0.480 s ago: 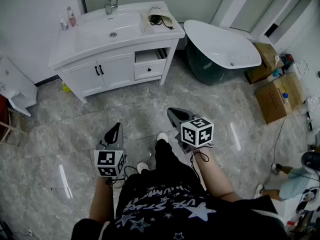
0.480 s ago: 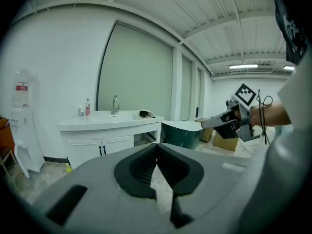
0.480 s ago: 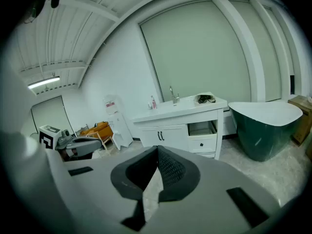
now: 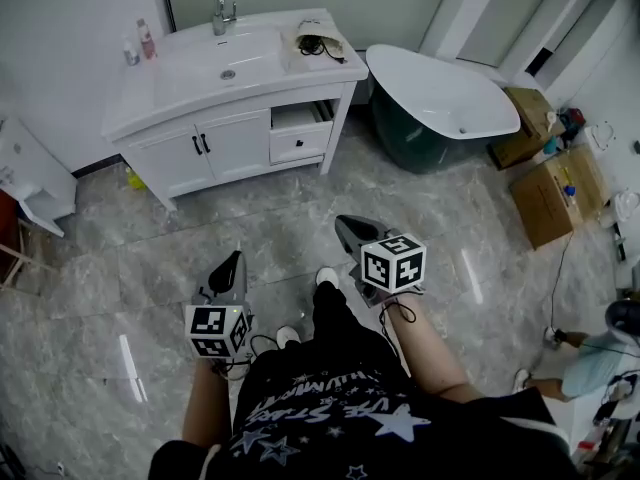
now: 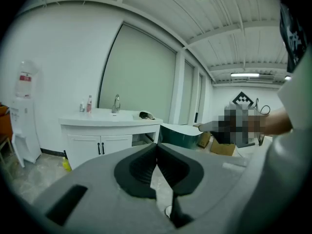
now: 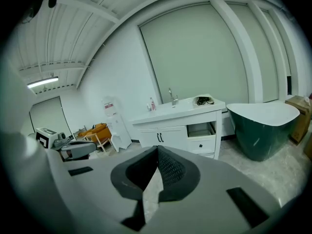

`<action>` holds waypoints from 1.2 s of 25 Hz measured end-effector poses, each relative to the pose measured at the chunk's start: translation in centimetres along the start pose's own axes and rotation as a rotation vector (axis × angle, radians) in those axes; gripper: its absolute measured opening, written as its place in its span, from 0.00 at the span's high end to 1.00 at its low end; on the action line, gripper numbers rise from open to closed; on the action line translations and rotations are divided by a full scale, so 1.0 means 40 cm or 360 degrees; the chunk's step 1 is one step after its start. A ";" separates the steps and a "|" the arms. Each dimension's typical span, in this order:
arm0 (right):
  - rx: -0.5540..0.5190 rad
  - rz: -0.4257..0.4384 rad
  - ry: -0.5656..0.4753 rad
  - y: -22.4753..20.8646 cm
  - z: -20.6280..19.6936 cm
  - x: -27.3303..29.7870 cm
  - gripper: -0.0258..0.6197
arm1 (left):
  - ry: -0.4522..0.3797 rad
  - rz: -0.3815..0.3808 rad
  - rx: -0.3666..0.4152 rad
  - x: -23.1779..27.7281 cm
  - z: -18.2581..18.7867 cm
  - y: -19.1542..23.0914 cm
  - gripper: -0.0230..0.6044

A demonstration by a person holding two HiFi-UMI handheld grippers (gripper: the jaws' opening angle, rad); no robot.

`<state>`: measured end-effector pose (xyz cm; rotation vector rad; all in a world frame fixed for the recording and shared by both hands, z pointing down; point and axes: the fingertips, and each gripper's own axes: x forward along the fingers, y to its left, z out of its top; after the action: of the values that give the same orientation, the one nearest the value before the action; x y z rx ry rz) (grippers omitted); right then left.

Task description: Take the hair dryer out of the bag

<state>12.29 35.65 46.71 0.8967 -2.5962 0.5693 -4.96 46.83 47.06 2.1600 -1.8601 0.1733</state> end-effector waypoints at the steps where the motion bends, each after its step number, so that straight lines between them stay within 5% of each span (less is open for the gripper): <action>1: 0.0000 -0.0006 -0.0008 0.005 0.003 0.002 0.96 | 0.0006 0.0006 -0.0011 -0.005 -0.004 0.007 0.93; 9: 0.0015 -0.0027 -0.0078 -0.006 0.036 0.027 0.96 | 0.0040 0.0030 0.0032 0.038 0.010 0.041 0.92; 11: 0.0046 0.0006 -0.0086 -0.017 0.043 0.042 0.84 | 0.0034 0.0037 0.0045 0.065 0.012 0.044 0.91; 14: 0.0075 0.0036 -0.0104 -0.043 0.058 0.078 0.67 | 0.0034 0.0023 0.0022 0.111 0.009 0.051 0.59; 18: 0.0111 0.0020 -0.0091 -0.105 0.073 0.157 0.50 | 0.0091 0.0023 -0.0013 0.177 -0.003 0.081 0.52; 30: 0.0234 0.0096 -0.0116 -0.433 0.304 0.430 0.47 | 0.0151 0.0106 -0.0010 0.577 0.138 0.180 0.48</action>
<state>8.42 8.70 48.12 0.9023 -2.6824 0.7667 -8.81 22.40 49.11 2.0493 -1.8778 0.2788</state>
